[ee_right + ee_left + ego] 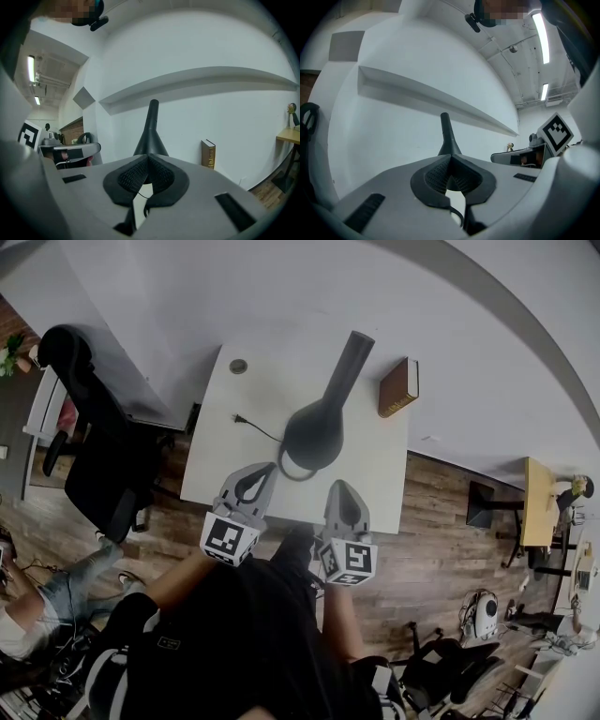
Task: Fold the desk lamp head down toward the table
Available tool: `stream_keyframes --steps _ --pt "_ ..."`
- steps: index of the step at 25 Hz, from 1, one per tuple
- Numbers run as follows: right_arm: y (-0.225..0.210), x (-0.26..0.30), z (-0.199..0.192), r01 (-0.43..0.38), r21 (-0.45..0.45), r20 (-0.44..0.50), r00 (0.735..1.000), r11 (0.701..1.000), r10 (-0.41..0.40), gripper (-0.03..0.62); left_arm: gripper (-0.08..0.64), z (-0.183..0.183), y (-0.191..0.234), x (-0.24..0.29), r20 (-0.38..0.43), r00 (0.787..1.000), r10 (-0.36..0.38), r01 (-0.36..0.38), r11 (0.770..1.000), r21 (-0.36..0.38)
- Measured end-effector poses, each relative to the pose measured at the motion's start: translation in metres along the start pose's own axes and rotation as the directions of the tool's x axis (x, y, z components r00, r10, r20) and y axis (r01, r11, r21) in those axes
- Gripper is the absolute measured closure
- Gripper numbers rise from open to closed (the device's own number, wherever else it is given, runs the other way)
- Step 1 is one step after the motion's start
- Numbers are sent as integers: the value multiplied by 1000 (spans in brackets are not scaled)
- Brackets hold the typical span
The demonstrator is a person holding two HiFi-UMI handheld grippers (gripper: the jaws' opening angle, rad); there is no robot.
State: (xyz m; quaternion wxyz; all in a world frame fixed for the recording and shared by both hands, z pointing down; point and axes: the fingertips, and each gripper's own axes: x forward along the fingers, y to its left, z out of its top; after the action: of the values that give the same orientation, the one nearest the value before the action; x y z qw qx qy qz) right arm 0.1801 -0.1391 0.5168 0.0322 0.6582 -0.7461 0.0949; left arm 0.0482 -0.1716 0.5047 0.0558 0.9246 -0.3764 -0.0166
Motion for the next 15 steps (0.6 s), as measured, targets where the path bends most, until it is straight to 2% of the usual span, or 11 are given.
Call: stream_keyframes --steps 15 --pt "4 -4 -4 -1 8 -1 1000 1000 1 580 535 -2 -2 -4 1 1000 13 -13 1000 -26"
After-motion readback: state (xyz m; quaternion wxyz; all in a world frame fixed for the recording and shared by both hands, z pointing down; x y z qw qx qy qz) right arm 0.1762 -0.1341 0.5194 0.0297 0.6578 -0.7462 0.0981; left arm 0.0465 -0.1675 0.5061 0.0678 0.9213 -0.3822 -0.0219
